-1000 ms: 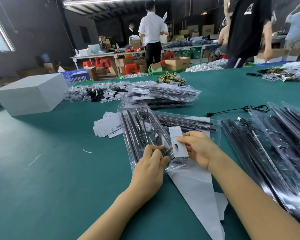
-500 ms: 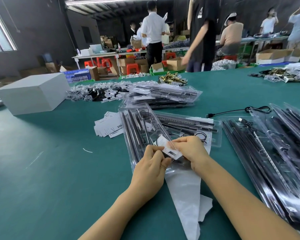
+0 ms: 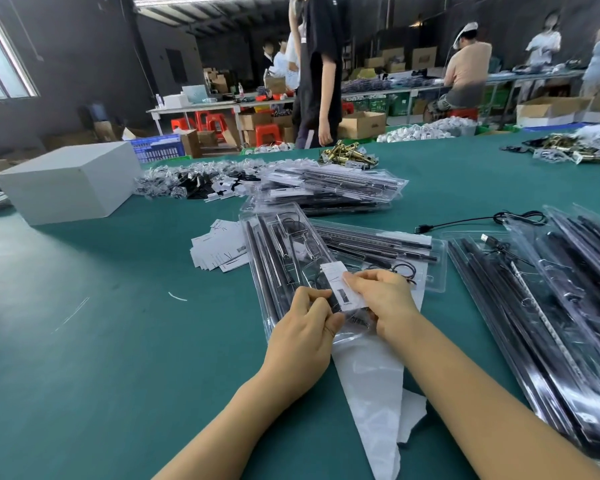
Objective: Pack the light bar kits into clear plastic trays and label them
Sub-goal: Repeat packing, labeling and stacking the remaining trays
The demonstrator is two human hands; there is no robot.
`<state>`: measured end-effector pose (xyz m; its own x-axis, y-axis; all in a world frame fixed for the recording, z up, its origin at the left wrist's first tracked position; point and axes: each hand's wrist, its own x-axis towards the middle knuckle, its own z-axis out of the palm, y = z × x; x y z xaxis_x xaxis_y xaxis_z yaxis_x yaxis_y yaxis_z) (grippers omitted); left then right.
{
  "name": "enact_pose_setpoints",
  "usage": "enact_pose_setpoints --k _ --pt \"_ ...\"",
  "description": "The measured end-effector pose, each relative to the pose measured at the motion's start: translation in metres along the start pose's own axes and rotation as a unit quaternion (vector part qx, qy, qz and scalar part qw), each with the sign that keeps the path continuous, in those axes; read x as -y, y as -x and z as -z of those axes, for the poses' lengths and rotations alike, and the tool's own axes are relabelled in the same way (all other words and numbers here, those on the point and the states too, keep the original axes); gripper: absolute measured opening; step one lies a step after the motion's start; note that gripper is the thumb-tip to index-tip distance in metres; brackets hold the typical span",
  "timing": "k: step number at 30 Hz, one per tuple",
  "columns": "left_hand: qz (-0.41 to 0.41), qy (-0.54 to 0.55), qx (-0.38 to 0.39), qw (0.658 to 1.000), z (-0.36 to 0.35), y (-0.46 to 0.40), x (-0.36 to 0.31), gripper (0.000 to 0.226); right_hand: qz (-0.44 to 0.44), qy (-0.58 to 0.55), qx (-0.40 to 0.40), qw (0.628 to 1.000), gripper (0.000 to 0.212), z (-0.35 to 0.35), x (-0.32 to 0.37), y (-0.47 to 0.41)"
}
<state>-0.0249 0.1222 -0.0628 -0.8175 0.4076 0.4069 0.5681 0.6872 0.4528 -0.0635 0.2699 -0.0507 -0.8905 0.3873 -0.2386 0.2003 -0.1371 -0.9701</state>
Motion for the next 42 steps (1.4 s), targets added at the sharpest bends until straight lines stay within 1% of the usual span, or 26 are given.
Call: enact_pose_setpoints --k 3,5,7,10,12,13,15,20,24,28,31,35,42 --pt "0.0 0.001 0.002 1.0 0.0 0.0 0.001 0.029 0.035 0.047 -0.025 0.998 0.015 -0.007 -0.006 0.001" --pt "-0.001 -0.005 0.006 1.0 0.0 -0.001 0.002 0.029 0.03 0.061 -0.024 0.997 0.012 -0.008 -0.007 0.001" --pt "-0.004 -0.014 0.006 1.0 -0.001 -0.002 0.002 0.029 0.004 0.053 -0.007 0.999 0.008 -0.006 -0.004 0.001" --pt "-0.009 -0.014 0.002 1.0 -0.001 -0.001 0.002 0.025 -0.005 0.033 0.041 0.999 0.011 0.002 0.002 0.0" --pt "-0.011 -0.013 0.002 1.0 -0.001 -0.001 0.003 0.023 0.024 0.053 0.057 0.997 0.01 0.003 0.0 0.0" --pt "-0.011 -0.013 0.004 1.0 -0.001 -0.001 0.003 0.023 0.045 0.078 0.053 0.995 0.009 0.004 -0.003 0.0" --pt "-0.01 -0.015 0.006 1.0 -0.002 -0.002 0.003 0.022 0.082 0.118 0.04 0.989 0.004 0.004 -0.006 0.0" --pt "-0.01 -0.017 0.003 1.0 -0.003 -0.001 0.003 0.023 0.141 0.18 -0.009 0.973 0.002 0.004 -0.011 0.003" --pt "-0.009 -0.007 -0.004 1.0 -0.003 -0.001 0.003 0.027 0.169 0.212 -0.02 0.962 0.01 0.005 -0.011 0.004" --pt "-0.012 -0.006 -0.007 1.0 -0.002 -0.001 0.003 0.027 0.161 0.19 -0.007 0.968 0.017 0.005 -0.011 0.004" --pt "-0.013 -0.006 -0.006 1.0 -0.002 -0.001 0.002 0.026 0.154 0.168 0.017 0.973 0.011 0.006 -0.011 0.003" --pt "-0.015 -0.013 -0.009 1.0 -0.002 -0.001 0.004 0.03 0.142 0.166 0.044 0.975 0.005 0.005 -0.008 0.002" --pt "-0.031 -0.001 -0.023 0.999 -0.004 0.0 0.007 0.03 0.11 0.167 0.101 0.974 0.009 0.01 -0.004 0.002"
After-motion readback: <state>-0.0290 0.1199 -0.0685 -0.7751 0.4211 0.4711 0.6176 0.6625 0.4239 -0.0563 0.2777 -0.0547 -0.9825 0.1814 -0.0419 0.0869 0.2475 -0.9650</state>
